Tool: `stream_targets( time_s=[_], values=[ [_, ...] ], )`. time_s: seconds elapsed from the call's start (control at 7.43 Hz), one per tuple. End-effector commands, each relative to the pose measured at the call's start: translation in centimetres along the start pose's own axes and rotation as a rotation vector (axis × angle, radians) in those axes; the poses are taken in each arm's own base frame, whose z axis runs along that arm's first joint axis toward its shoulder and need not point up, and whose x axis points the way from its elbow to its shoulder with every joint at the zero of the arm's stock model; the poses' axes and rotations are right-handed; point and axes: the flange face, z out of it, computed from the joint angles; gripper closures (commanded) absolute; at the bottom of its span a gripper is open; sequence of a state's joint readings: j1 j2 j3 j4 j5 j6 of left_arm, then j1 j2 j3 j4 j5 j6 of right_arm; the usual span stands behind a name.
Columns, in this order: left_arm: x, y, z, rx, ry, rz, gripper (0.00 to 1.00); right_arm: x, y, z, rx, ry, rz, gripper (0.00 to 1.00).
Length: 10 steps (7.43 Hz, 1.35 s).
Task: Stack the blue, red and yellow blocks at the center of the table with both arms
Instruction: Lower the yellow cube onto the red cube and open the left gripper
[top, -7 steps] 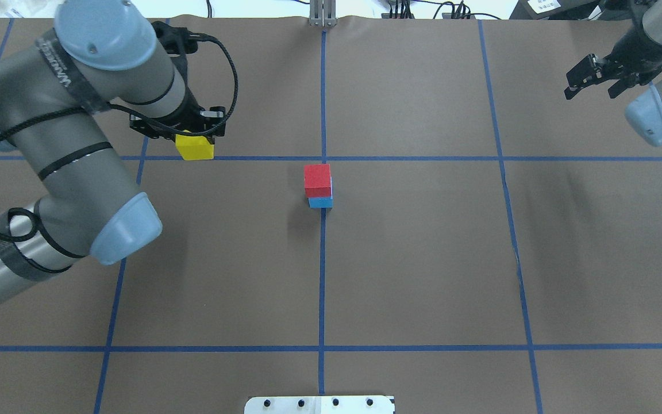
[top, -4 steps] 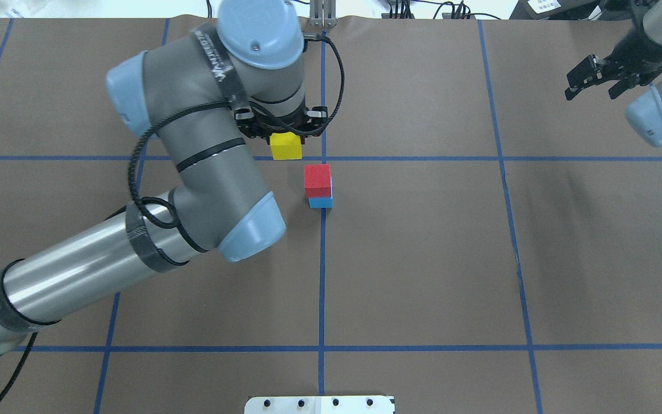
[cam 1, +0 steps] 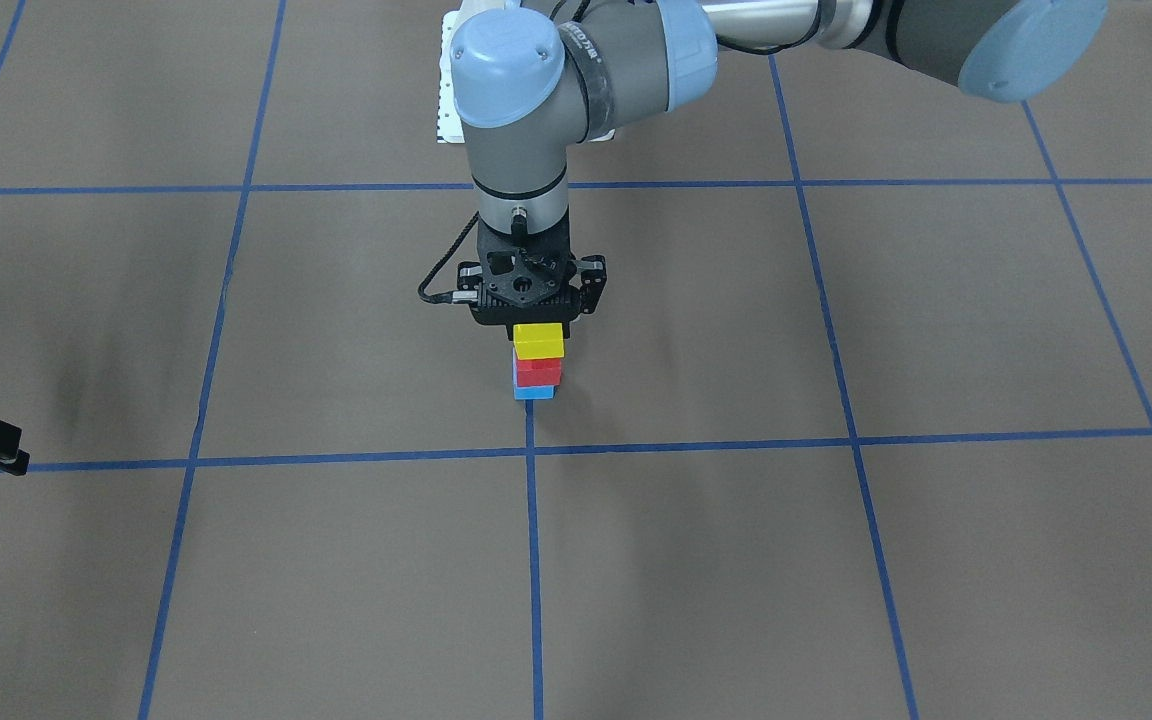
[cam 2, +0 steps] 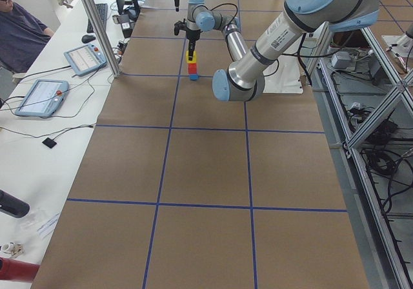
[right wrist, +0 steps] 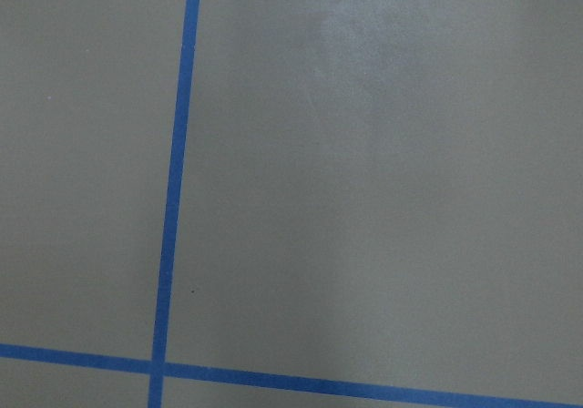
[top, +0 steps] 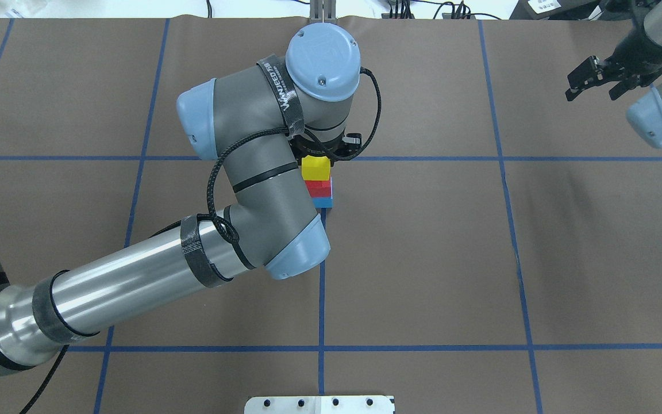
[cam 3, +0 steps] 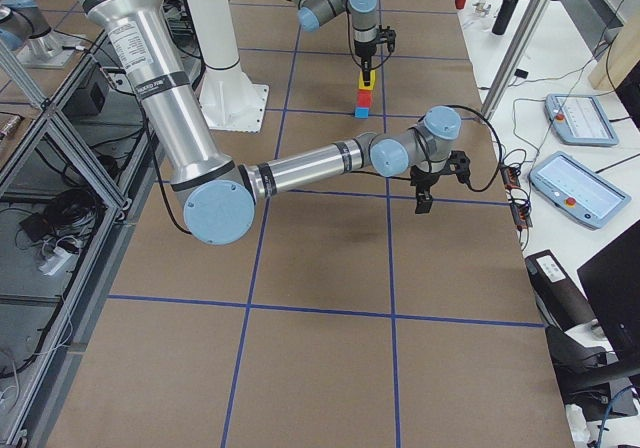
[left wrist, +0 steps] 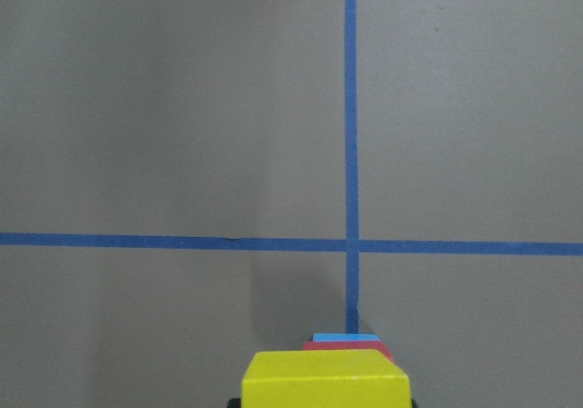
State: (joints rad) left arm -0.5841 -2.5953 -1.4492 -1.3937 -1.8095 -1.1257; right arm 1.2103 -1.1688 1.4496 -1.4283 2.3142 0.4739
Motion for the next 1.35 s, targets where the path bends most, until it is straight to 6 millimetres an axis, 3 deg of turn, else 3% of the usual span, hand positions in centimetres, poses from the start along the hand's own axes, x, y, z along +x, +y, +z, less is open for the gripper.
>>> stream_targets(
  time_s=[0.0, 0.4, 0.54, 0.81, 0.94, 1.21],
  values=[
    [0.4, 0.4, 0.9, -0.007, 0.004, 0.004, 1.0, 0.0, 0.0, 0.0, 0.0, -0.001, 0.0, 0.01],
    [0.0, 0.5, 1.4, -0.012, 0.002, -0.004, 1.0, -0.1, 0.0, -0.1, 0.001, -0.001, 0.001, 0.01],
    [0.1, 0.6, 1.5, -0.009, 0.015, -0.004, 0.82, -0.1, 0.0, -0.1, 0.001, -0.001, 0.001, 0.01],
    [0.0, 1.1, 2.5, -0.008, 0.03, -0.044, 0.1, -0.1, 0.0, -0.1, 0.001, -0.001, -0.001, 0.01],
    [0.0, 1.1, 2.7, -0.01, 0.026, -0.053, 0.0, -0.1, 0.0, -0.1, 0.001, -0.001, -0.001, 0.01],
    [0.0, 1.1, 2.6, -0.01, 0.028, -0.052, 0.0, 0.1, -0.1, -0.3, 0.004, -0.001, 0.002, 0.01]
  ],
)
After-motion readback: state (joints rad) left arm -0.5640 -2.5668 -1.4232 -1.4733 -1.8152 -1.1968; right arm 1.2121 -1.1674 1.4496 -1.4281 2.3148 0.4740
